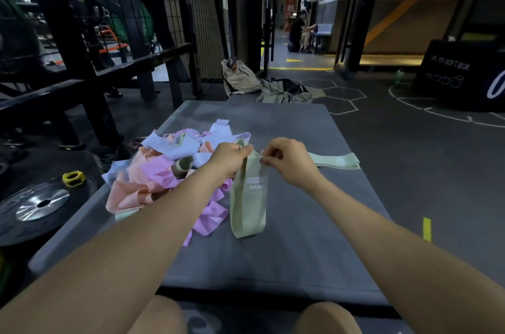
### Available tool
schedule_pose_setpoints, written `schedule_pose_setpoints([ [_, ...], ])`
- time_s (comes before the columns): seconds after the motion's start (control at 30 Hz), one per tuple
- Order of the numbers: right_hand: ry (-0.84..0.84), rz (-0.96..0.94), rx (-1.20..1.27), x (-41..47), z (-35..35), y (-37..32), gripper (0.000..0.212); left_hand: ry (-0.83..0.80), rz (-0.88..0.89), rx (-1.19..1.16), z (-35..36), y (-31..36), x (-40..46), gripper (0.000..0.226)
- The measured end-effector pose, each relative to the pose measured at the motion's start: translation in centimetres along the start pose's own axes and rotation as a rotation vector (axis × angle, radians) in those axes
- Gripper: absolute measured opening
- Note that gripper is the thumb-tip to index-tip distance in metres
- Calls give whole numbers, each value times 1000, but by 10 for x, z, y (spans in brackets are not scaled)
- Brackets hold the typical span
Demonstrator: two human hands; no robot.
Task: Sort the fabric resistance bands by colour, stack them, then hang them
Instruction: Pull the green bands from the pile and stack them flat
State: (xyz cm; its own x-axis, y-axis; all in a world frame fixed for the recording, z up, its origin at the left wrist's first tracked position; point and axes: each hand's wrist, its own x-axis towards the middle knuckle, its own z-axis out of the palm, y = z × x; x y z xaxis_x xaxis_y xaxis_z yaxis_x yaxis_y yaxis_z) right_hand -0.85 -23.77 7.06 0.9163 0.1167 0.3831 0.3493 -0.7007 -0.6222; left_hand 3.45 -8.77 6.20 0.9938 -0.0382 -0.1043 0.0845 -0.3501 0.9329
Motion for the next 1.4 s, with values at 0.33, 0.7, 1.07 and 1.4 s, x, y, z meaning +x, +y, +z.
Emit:
schedule_pose_setpoints([
  [0.33, 194, 88, 9, 10, -32, 6, 16, -138, 27, 220, -13, -2, -6, 17],
  [0.7, 418, 421, -29, -3, -57, 52, 22, 178, 134, 837, -17, -22, 2, 15],
  [1.07, 507, 627, -16, -13, -70, 81, 27, 21, -137, 188, -13, -37, 1, 21],
  [1.4, 378, 697, -33, -24, -68, 102, 25, -169, -136, 90, 18, -46, 5, 22],
])
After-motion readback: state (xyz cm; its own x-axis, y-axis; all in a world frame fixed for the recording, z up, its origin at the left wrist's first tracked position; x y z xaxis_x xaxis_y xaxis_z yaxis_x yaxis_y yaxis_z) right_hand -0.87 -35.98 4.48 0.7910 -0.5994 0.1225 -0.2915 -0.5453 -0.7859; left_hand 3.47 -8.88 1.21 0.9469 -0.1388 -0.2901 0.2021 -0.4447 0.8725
